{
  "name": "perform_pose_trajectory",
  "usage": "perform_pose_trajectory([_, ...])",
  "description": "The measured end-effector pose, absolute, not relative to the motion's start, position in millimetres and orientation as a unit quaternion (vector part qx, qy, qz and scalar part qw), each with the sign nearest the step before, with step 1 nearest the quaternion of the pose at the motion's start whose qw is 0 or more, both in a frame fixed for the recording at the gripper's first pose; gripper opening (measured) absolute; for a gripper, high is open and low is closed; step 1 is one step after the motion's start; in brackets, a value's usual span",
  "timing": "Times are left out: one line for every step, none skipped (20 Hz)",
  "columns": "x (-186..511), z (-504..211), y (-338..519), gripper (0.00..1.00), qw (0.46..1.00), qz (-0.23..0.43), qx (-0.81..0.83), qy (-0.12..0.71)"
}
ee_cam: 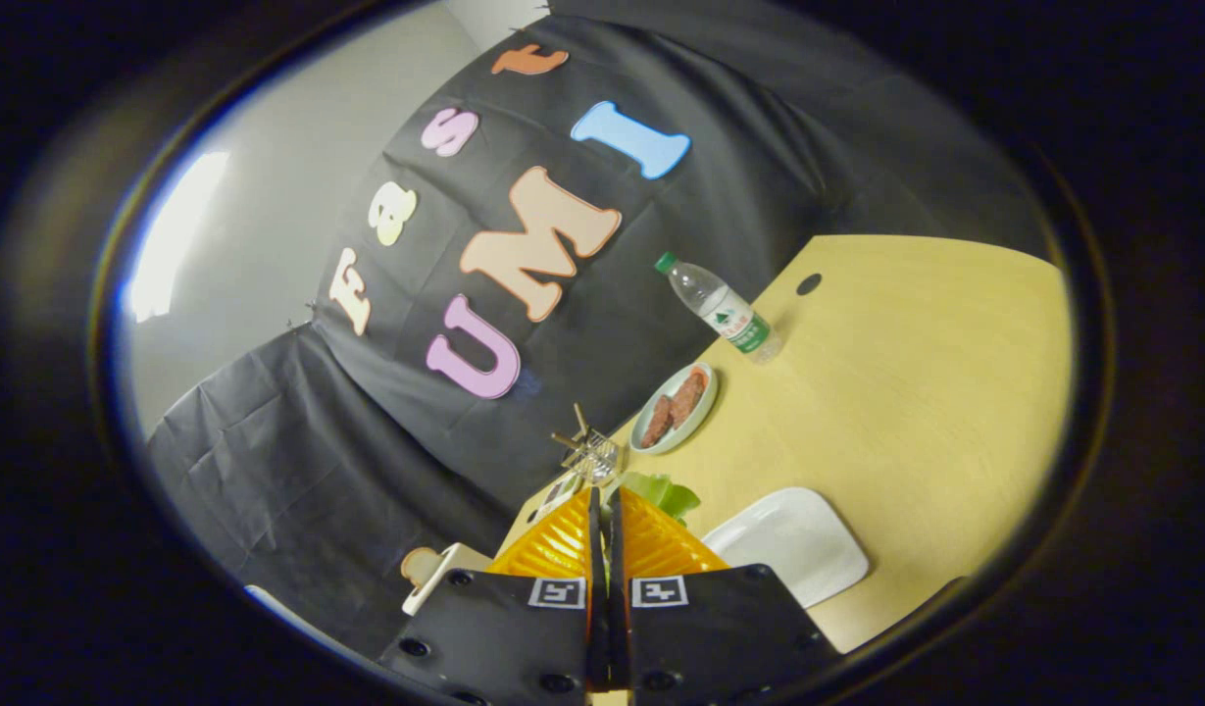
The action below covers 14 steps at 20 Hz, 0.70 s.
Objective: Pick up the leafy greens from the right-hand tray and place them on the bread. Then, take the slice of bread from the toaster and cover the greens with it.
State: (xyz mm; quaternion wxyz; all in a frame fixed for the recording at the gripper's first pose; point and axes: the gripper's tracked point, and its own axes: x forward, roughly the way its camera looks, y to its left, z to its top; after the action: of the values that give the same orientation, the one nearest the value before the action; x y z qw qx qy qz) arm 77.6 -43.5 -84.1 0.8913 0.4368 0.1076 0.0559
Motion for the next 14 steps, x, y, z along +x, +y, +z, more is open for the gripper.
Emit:
perform_pose_trajectory([79.4, -79.8, -34.1, 0.03, 0.891, 0.061, 0.437, 0.107])
perform_pose_trajectory([81.7, -75.9, -24.0, 0.03, 0.89, 0.068, 0.438, 0.106])
perform_pose_trajectory([82.6, -71.4, -13.7, 0.03, 0.889, 0.076, 0.44, 0.105])
perform_pose_trajectory([85.2, -67.7, -3.7, 0.03, 0.886, 0.082, 0.443, 0.105])
perform_pose_trajectory([88.3, -65.0, 6.8, 0.03, 0.885, 0.088, 0.445, 0.106])
perform_pose_trajectory([92.4, -65.3, 16.0, 0.03, 0.884, 0.091, 0.445, 0.11])
perform_pose_trajectory([95.8, -66.3, 27.5, 0.03, 0.883, 0.095, 0.445, 0.114])
perform_pose_trajectory([98.6, -66.1, 40.1, 0.03, 0.882, 0.103, 0.445, 0.119])
perform_pose_trajectory([99.8, -65.7, 52.6, 0.03, 0.88, 0.111, 0.445, 0.124])
perform_pose_trajectory([102.8, -66.0, 65.6, 0.03, 0.879, 0.119, 0.444, 0.13])
perform_pose_trajectory([105.0, -66.5, 79.2, 0.03, 0.876, 0.128, 0.444, 0.134])
perform_pose_trajectory([107.3, -66.3, 92.1, 0.03, 0.874, 0.138, 0.445, 0.138])
perform_pose_trajectory([108.7, -66.0, 105.6, 0.03, 0.871, 0.148, 0.446, 0.142])
perform_pose_trajectory([110.4, -67.1, 118.6, 0.03, 0.869, 0.156, 0.446, 0.147])
